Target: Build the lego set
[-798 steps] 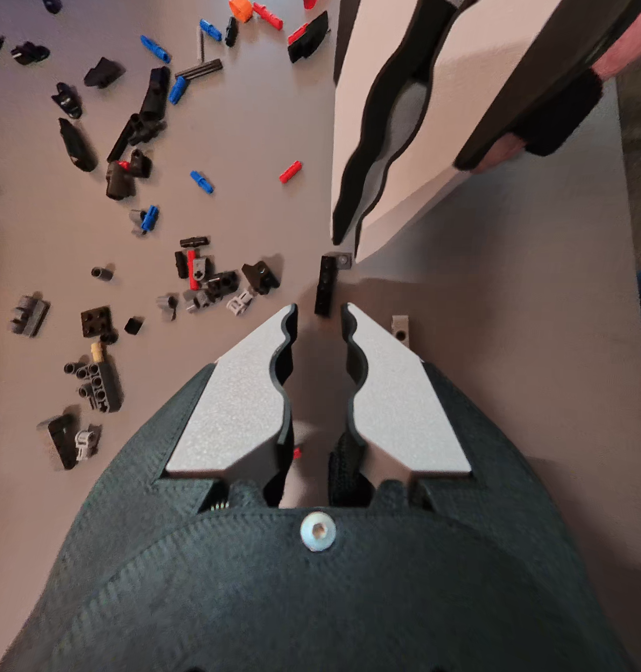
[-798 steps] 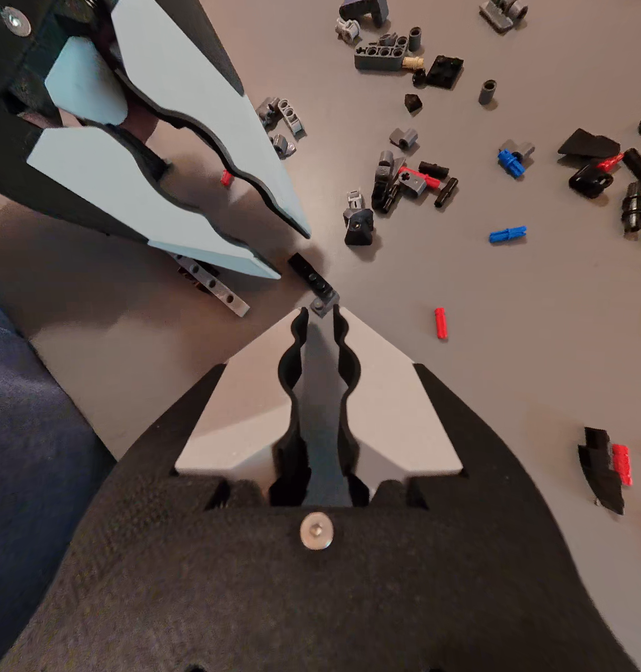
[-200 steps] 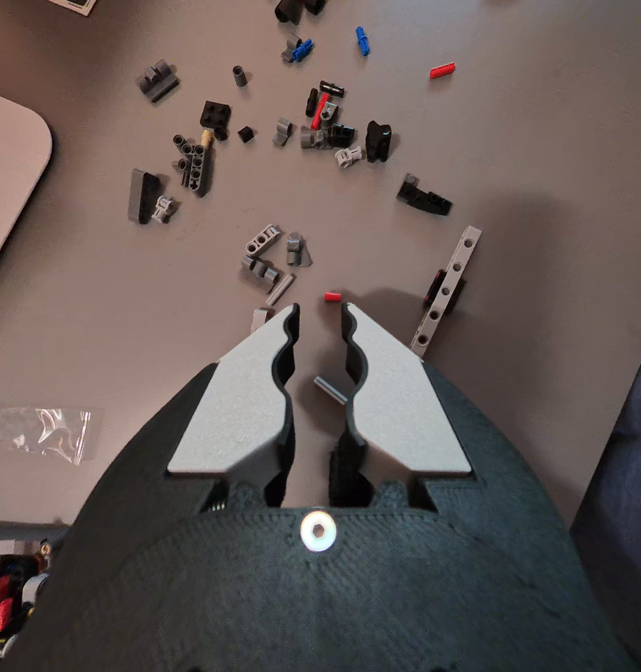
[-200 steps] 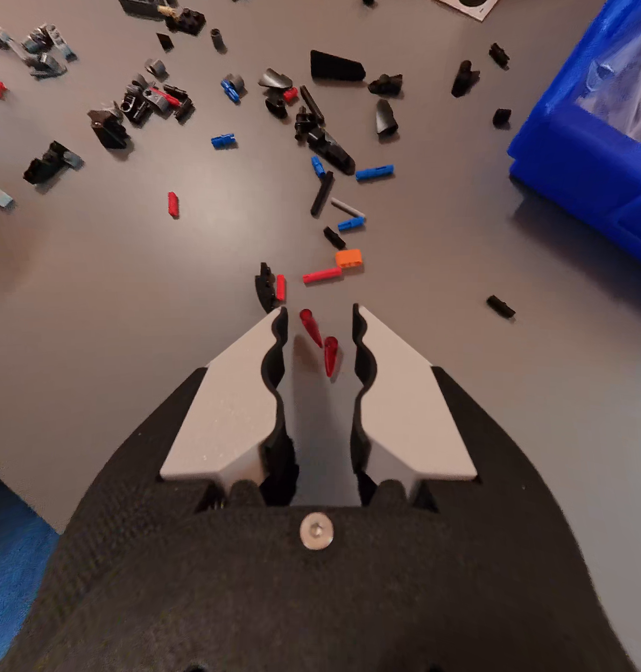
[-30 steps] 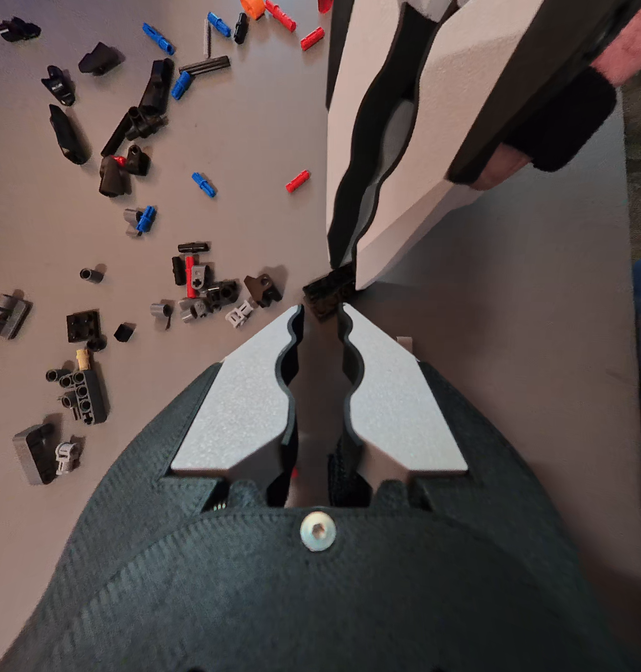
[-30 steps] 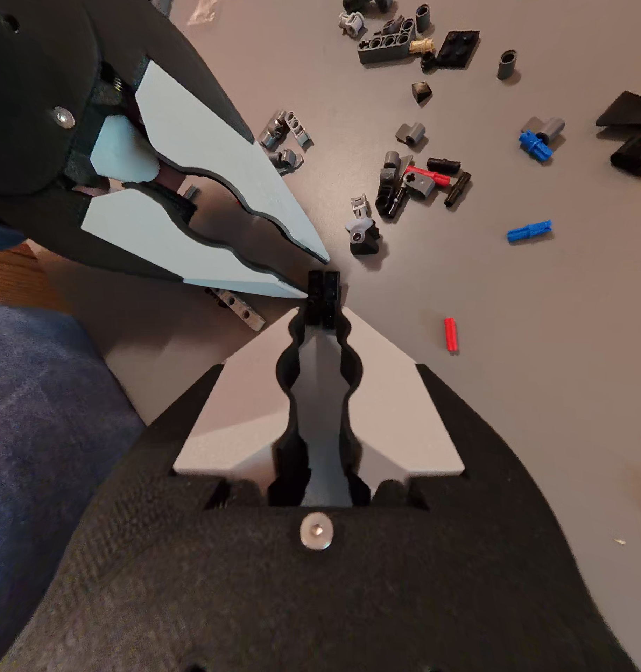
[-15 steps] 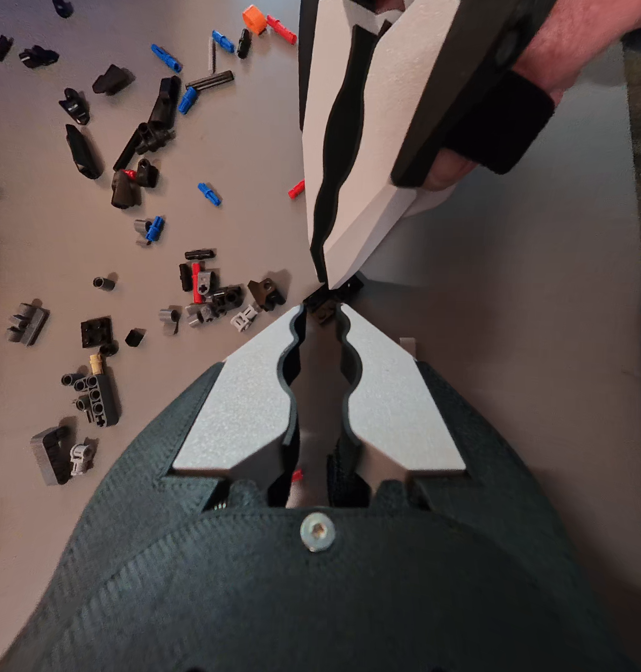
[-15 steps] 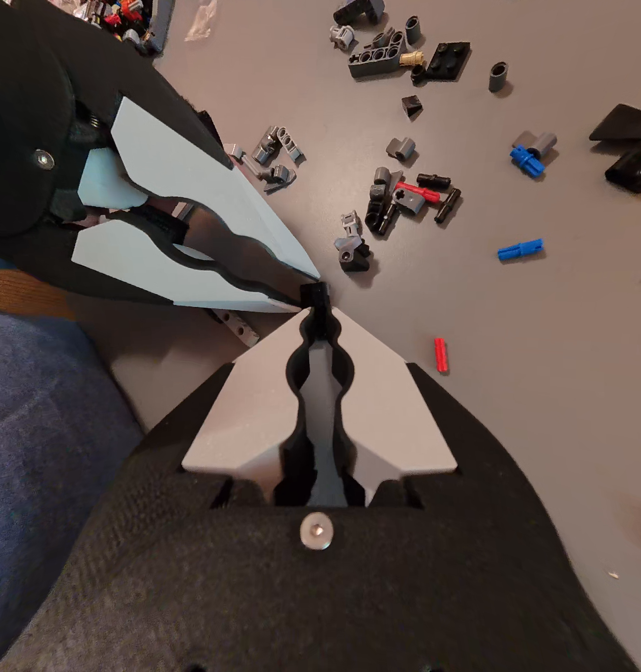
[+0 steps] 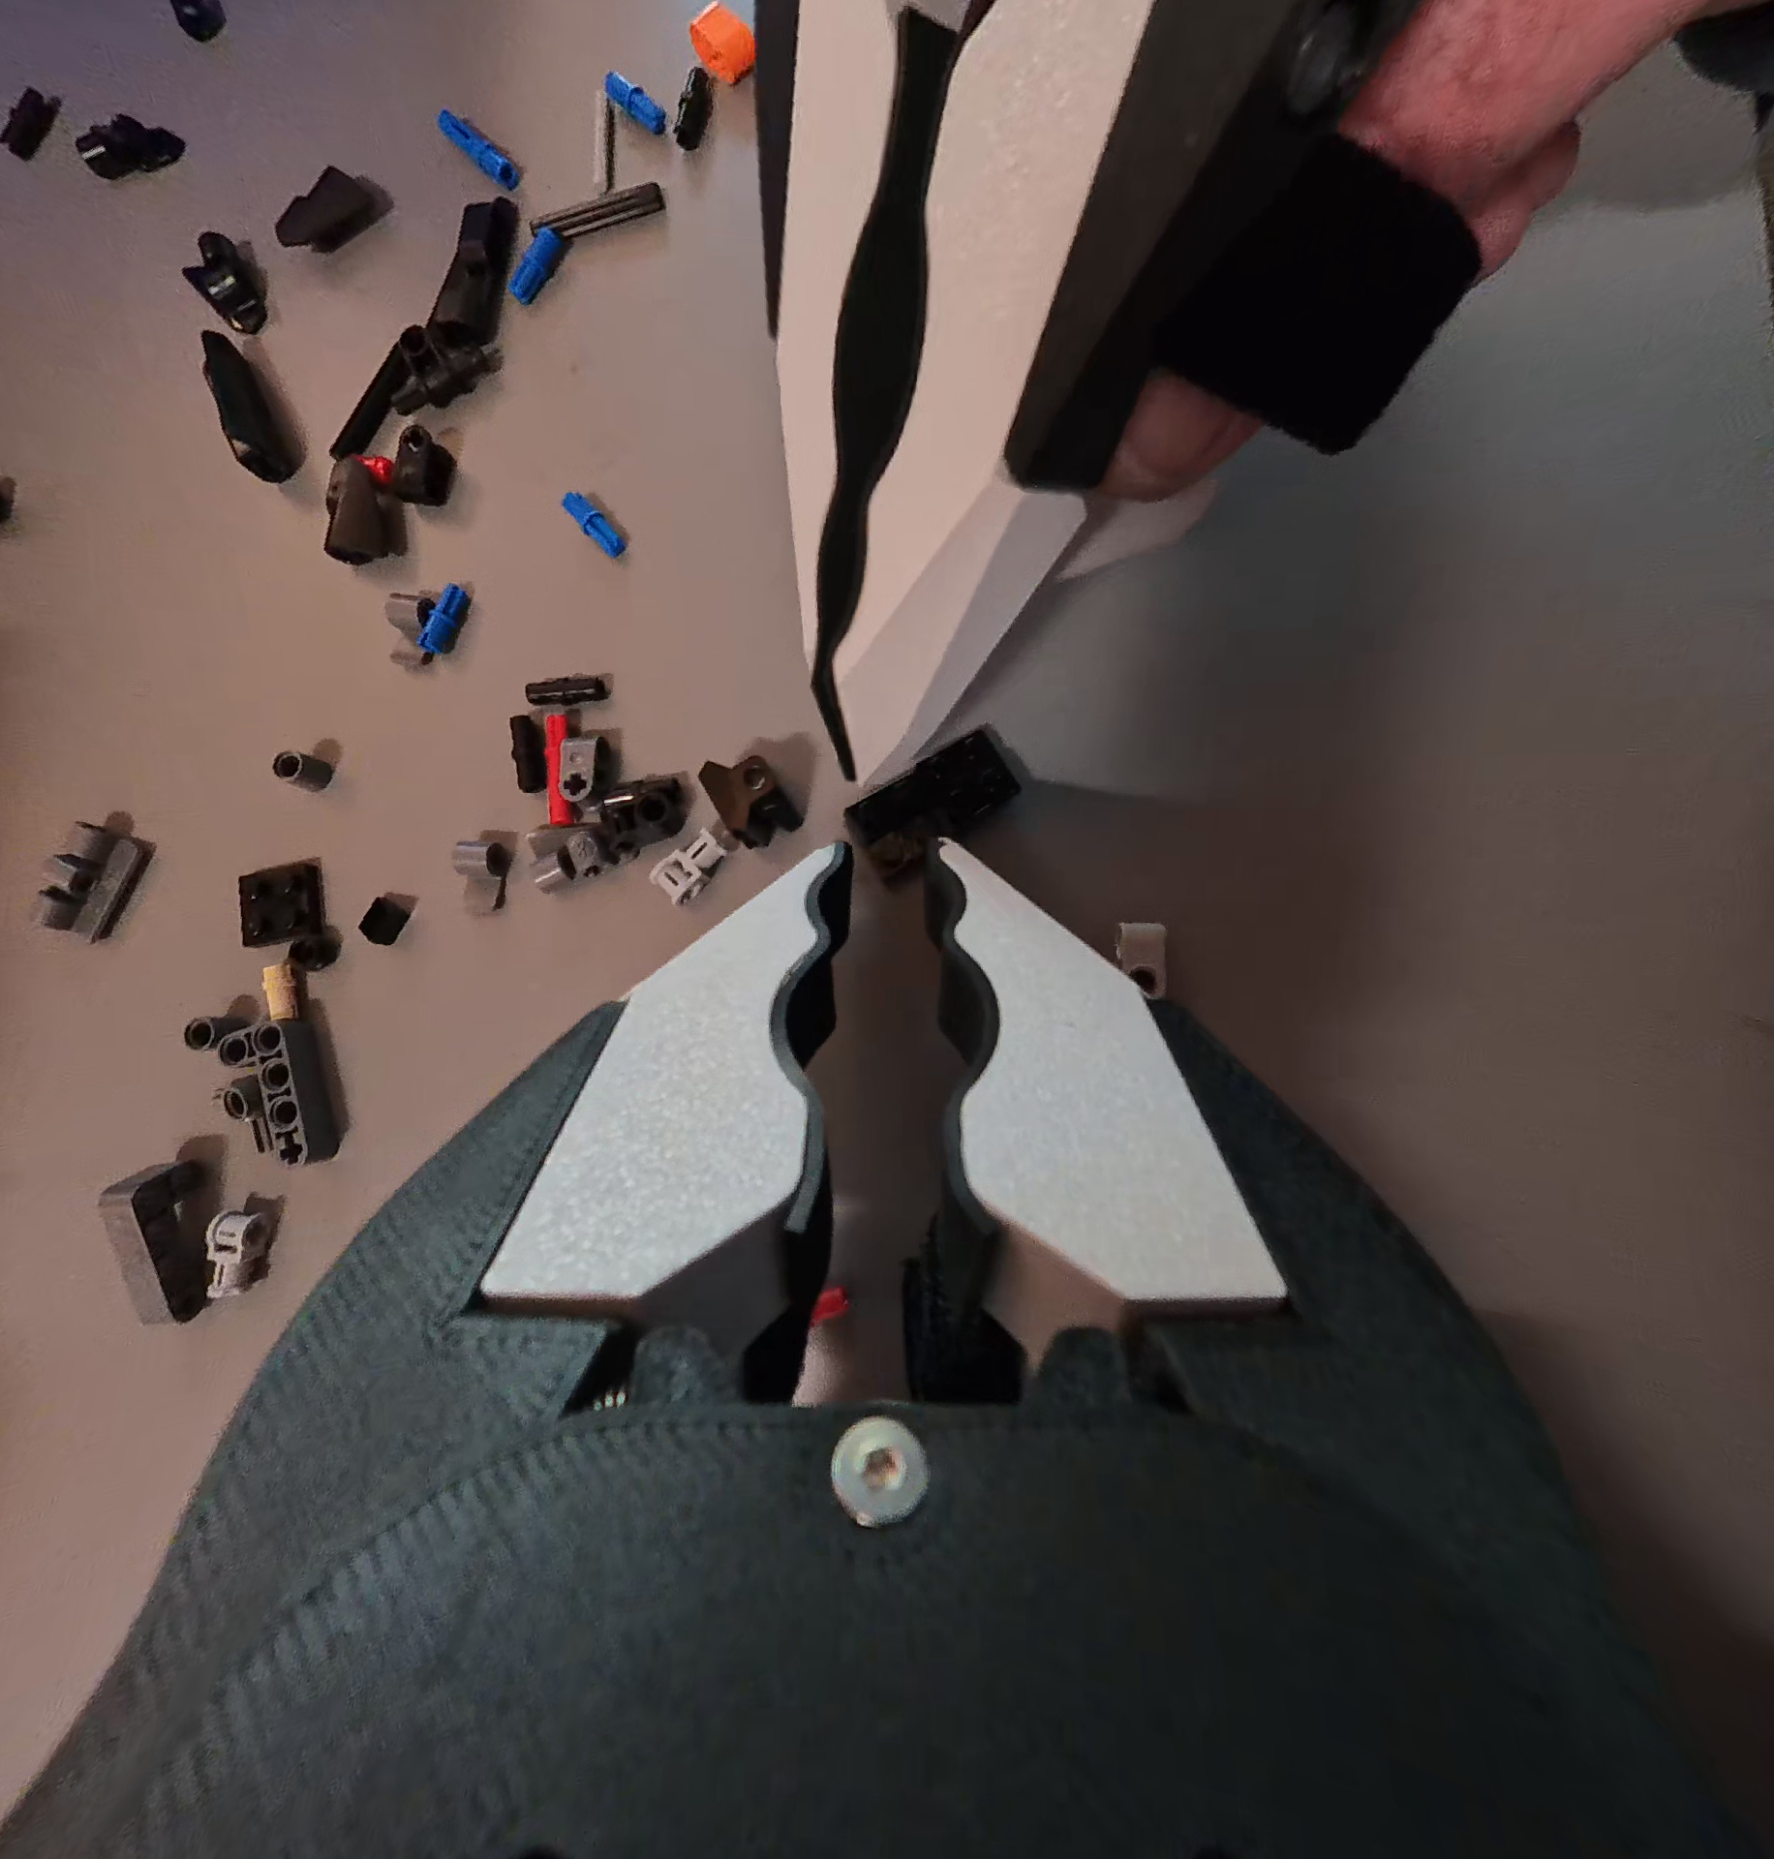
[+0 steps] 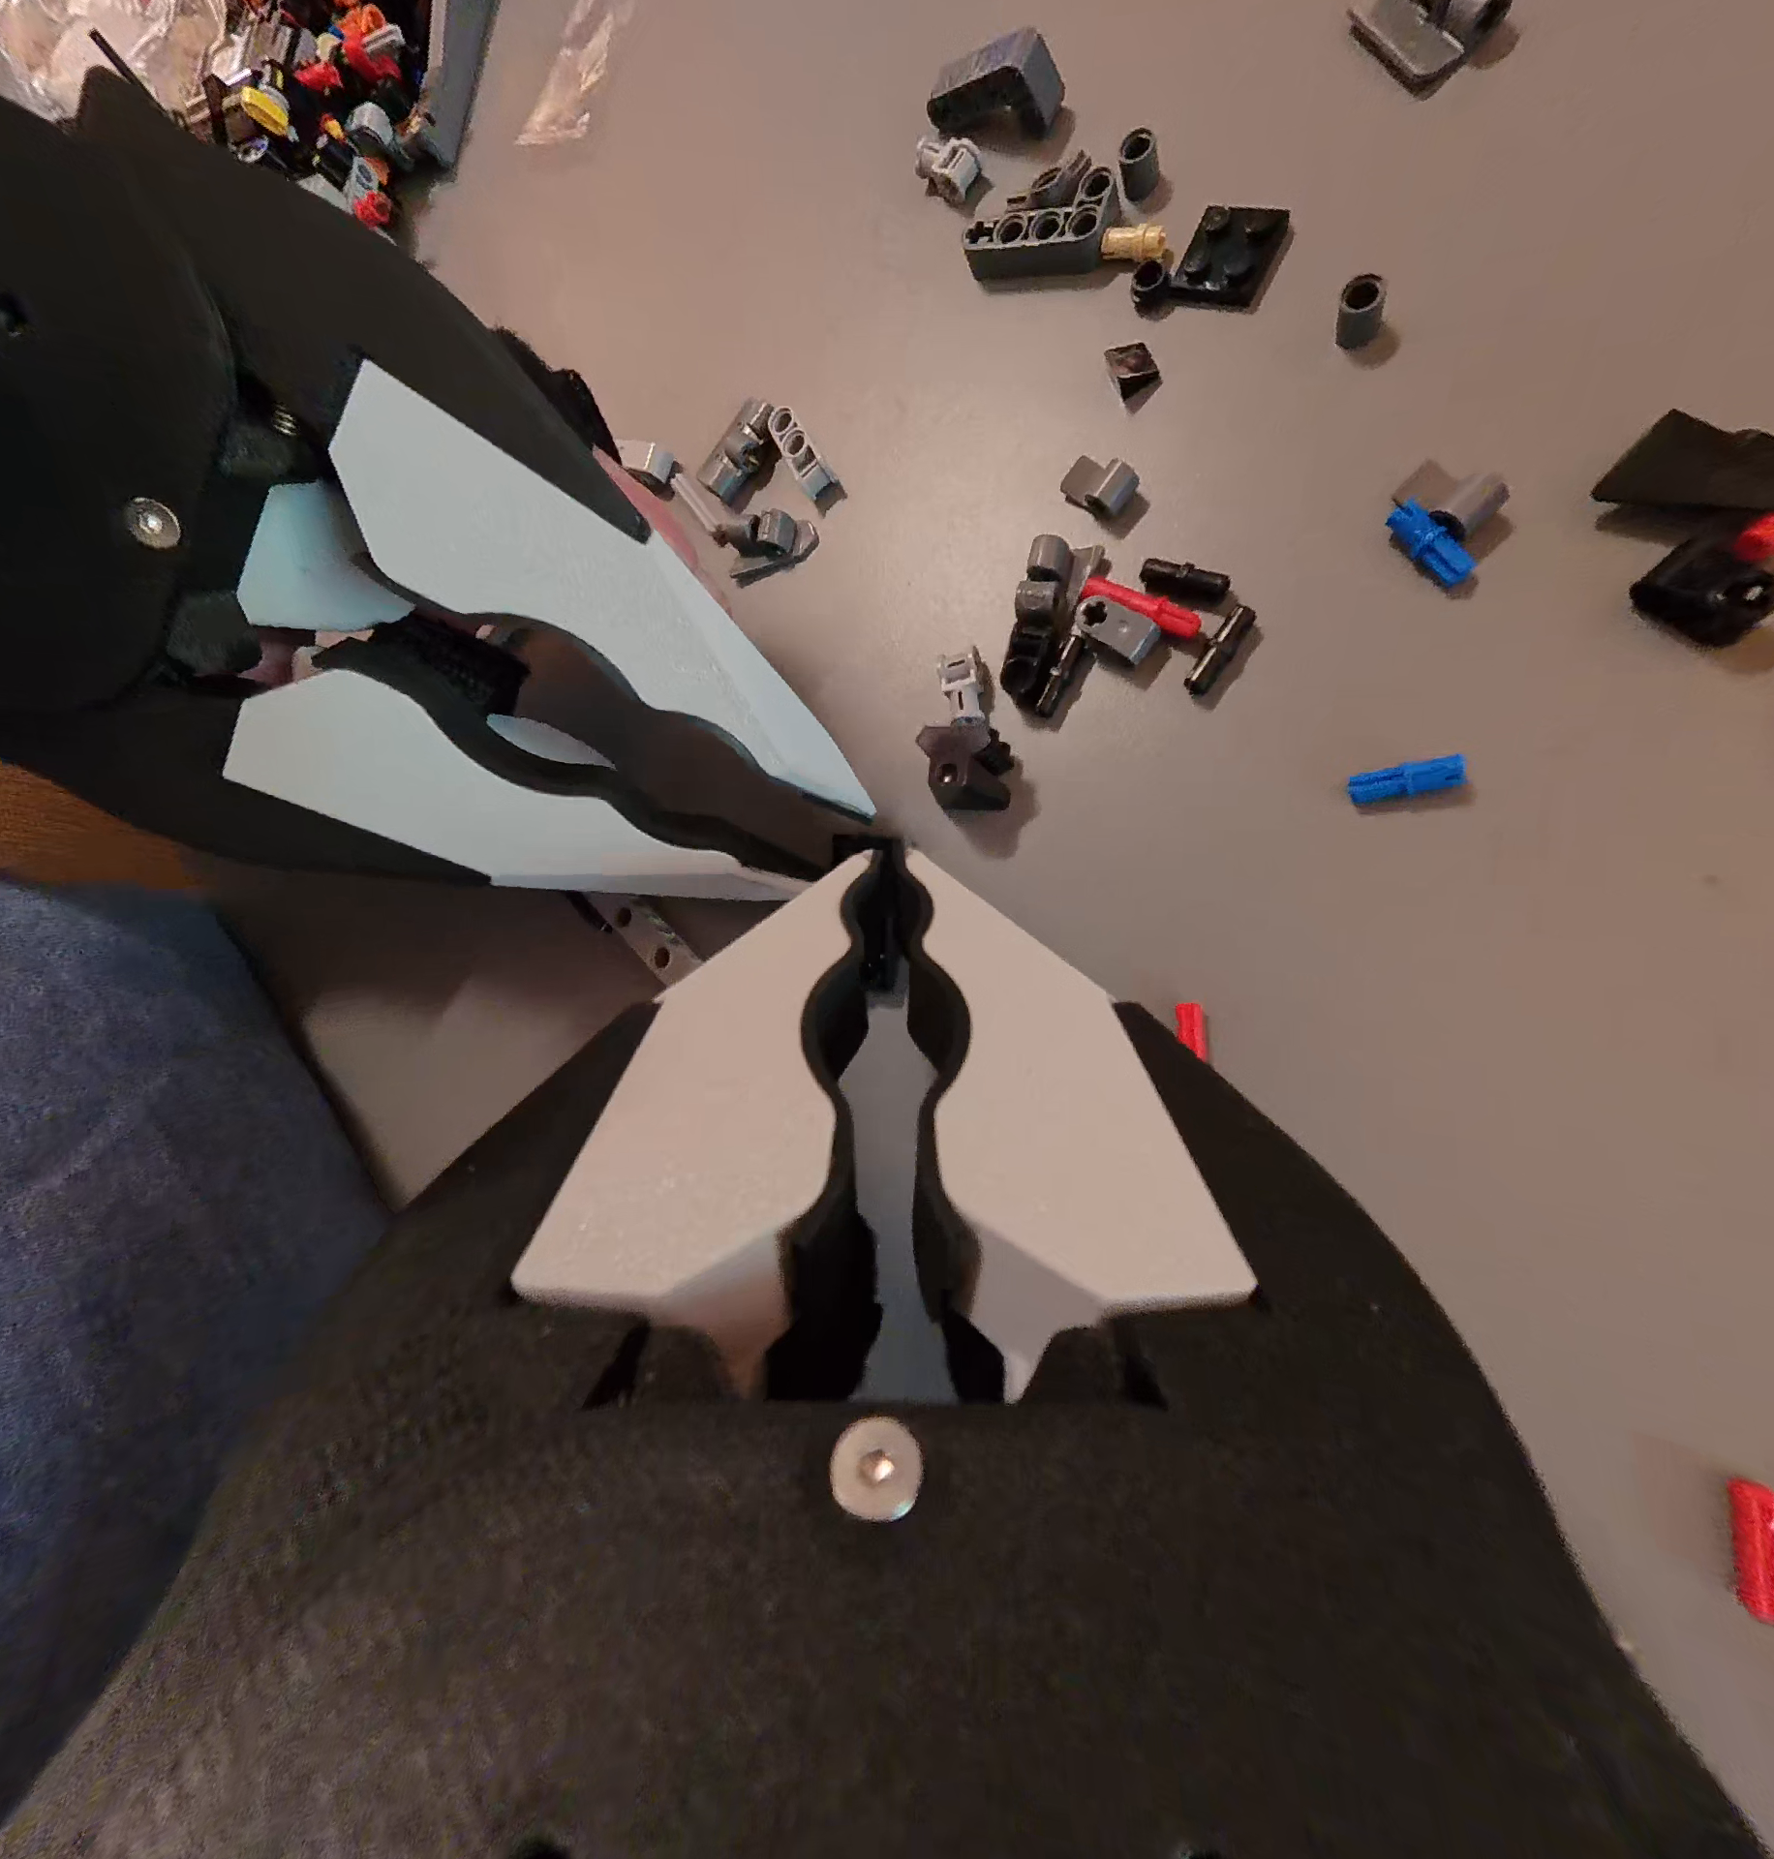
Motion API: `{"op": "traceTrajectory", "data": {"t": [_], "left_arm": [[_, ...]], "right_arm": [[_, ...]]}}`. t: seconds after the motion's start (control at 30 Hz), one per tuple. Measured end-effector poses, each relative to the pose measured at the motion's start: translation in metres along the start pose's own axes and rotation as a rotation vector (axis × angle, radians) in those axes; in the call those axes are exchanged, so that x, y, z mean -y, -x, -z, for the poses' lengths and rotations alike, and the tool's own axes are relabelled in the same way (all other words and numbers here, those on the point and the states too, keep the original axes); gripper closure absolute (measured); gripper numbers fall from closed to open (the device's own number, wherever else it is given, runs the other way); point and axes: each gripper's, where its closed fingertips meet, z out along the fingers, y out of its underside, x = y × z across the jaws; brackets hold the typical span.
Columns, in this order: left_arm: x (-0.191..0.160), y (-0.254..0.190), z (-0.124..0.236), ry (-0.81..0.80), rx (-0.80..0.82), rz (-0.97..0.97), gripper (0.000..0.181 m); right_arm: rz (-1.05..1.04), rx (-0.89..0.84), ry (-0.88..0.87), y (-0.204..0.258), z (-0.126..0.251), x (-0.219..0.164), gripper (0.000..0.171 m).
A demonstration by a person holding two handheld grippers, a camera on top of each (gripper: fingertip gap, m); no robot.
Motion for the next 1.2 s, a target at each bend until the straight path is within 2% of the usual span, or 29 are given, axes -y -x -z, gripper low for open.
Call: {"op": "traceTrajectory", "data": {"t": [0.7,0.97,1.03,1.13,1.2], "left_arm": [[-0.001,0.000,0.000,-0.012,-0.009,-0.033,0.174],[-0.001,0.000,0.000,-0.013,-0.012,-0.060,0.176],[0.002,-0.007,-0.001,-0.030,-0.053,-0.054,0.181],[0.000,-0.002,-0.002,-0.026,0.008,-0.073,0.181],[-0.004,-0.003,-0.001,-0.021,-0.020,-0.044,0.181]], "right_arm": [[0.004,-0.024,0.014,0.000,-0.008,0.001,0.171],[0.049,-0.074,0.058,0.001,-0.012,0.004,0.171],[0.090,-0.117,0.134,-0.001,-0.018,-0.005,0.171],[0.097,-0.112,0.103,-0.003,-0.018,-0.001,0.171],[0.067,-0.065,0.060,0.002,-0.016,0.001,0.171]]}}
